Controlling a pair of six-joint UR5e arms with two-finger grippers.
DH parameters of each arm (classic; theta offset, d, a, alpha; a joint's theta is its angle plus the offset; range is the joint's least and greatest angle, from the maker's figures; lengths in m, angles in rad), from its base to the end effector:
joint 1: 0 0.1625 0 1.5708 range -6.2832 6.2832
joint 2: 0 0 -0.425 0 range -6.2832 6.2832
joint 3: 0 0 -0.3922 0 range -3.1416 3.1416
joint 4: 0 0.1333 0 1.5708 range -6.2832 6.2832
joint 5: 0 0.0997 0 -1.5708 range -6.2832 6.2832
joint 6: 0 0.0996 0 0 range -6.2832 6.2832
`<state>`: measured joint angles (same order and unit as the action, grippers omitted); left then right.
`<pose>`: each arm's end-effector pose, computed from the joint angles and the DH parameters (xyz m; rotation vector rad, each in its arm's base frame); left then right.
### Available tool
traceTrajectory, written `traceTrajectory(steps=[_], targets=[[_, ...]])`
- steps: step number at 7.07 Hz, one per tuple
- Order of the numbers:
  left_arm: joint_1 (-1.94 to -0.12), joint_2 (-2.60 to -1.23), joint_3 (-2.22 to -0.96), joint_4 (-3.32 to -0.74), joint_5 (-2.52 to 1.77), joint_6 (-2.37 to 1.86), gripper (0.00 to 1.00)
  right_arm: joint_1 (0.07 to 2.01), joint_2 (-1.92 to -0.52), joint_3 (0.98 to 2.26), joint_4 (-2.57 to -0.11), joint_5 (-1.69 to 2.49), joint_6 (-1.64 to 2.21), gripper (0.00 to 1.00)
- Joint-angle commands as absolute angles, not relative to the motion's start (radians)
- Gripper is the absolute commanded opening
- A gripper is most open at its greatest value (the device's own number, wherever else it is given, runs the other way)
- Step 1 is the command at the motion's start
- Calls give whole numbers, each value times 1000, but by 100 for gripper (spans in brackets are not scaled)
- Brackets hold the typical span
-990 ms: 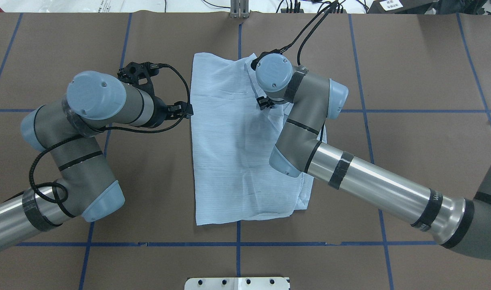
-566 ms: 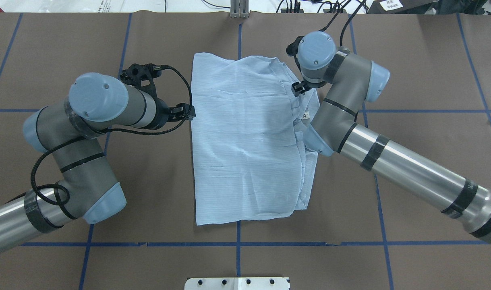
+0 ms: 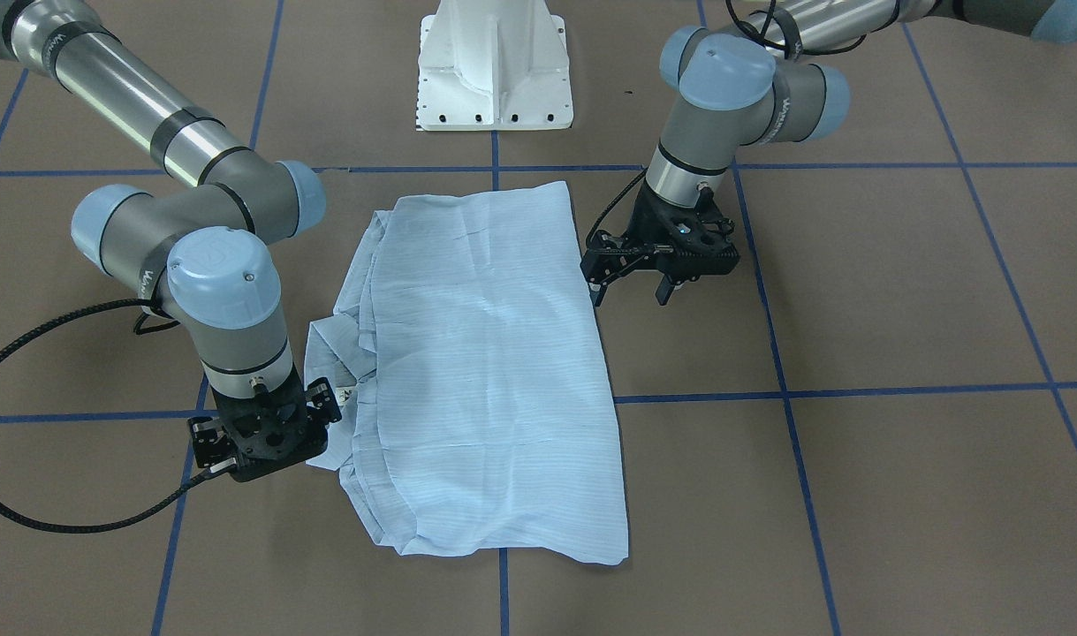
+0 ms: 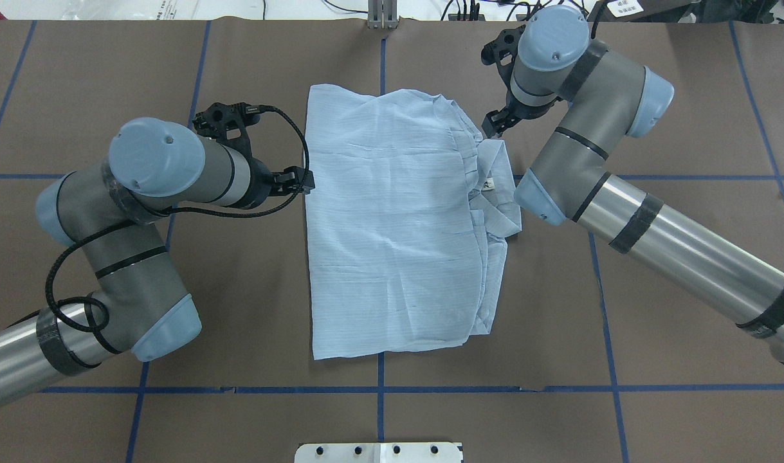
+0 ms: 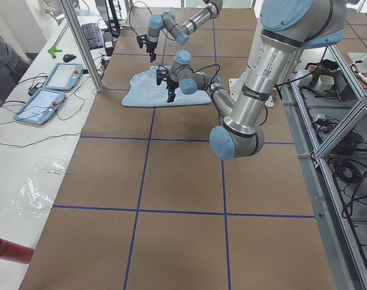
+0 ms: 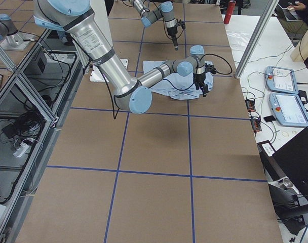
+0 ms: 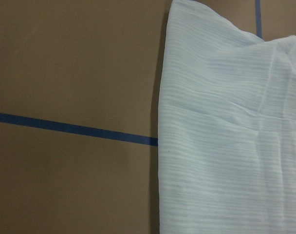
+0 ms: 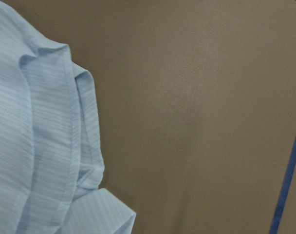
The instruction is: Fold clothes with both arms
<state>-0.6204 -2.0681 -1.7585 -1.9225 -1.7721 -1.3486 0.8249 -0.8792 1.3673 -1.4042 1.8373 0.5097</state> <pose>0.4558 -0.4650 0.2517 0.2562 1.0202 -0.2566 -0.4338 -0.6272 0.3214 0.3773 -0.5925 -0.3137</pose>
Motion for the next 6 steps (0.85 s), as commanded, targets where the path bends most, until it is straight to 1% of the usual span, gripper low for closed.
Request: traceTrajectory(steps=[1,3,5,6], targets=[[-614,-2057,-1831,-1914,-1833,-1361,100,812,-978,1558,-1410,1951,608,100],[-594,-2020,-1870,-1911,-1842,-1431,100,763,-1078,1725,-1410,2015,810,100],[-470,-1993,-1871,-1917,-1818,-1586,100,710,-1193,1871,-1408,2016,951,100],[-418,-1991,-1871,-1924,-1775,-1658,100,687,-1239,1917,-1408,2011,988,100]])
